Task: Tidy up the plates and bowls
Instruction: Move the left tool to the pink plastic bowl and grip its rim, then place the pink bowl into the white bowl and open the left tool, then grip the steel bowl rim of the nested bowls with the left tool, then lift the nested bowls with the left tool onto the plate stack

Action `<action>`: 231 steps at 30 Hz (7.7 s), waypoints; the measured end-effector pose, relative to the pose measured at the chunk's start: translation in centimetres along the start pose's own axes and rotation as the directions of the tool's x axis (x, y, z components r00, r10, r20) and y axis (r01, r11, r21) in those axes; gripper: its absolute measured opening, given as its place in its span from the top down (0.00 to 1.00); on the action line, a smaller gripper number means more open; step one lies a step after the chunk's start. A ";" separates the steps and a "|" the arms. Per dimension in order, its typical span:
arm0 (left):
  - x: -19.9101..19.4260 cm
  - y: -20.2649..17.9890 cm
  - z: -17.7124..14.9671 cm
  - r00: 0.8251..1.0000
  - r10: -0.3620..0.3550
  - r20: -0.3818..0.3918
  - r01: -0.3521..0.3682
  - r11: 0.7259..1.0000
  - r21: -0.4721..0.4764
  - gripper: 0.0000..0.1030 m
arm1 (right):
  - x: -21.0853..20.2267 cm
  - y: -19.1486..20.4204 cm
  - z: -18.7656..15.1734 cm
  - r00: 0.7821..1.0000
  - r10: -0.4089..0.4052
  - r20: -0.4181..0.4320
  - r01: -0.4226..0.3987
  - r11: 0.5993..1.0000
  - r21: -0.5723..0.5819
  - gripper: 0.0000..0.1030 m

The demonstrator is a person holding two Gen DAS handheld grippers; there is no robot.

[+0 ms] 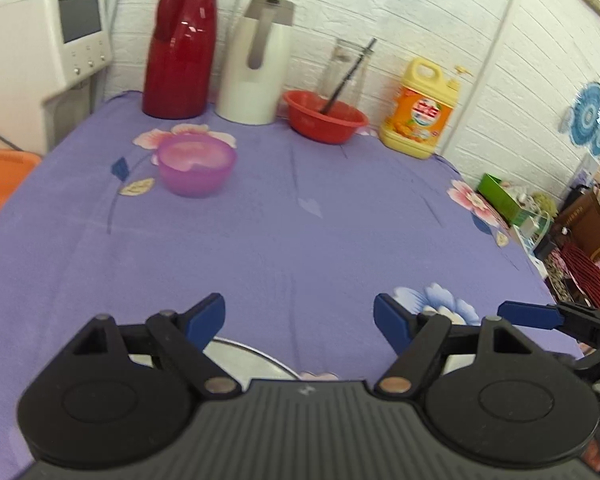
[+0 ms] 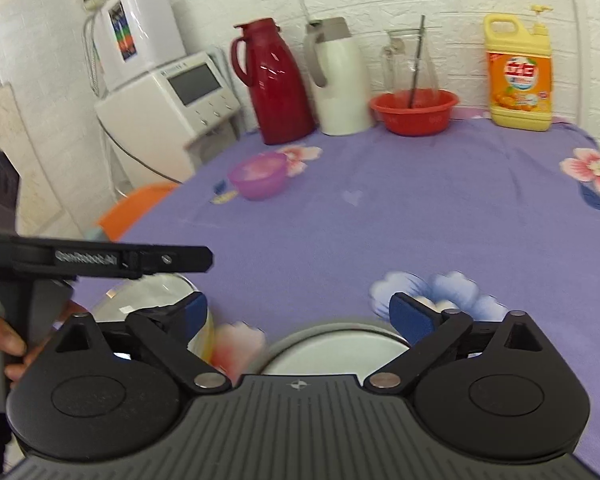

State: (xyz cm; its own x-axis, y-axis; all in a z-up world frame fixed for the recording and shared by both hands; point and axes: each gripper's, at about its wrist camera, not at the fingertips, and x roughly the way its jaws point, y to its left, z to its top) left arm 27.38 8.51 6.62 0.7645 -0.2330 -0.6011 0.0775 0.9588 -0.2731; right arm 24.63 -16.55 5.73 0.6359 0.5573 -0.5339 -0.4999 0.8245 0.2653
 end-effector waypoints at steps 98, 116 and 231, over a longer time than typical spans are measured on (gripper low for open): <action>4.1 -12.2 -4.0 0.956 -0.249 -0.158 0.260 0.964 0.055 0.71 | -0.7 0.5 -2.6 0.936 -0.343 -0.082 0.314 0.916 -0.249 0.11; 1.2 -13.7 -5.4 0.993 -0.119 0.016 0.113 0.969 0.218 0.09 | -5.7 -1.2 -6.1 0.959 -0.282 0.039 0.284 0.951 -0.122 0.00; -3.5 7.4 -5.4 0.997 0.014 -0.074 -0.022 0.994 -0.105 0.41 | 7.1 13.6 -5.8 1.000 -0.016 -0.023 0.013 0.994 -0.111 0.00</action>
State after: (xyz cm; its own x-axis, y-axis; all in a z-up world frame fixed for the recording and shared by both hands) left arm 21.85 15.51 2.66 0.7158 -0.2306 -0.6592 -0.0072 0.9414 -0.3371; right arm 18.91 -2.01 0.87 0.6302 0.5420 -0.5560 -0.5537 0.8157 0.1676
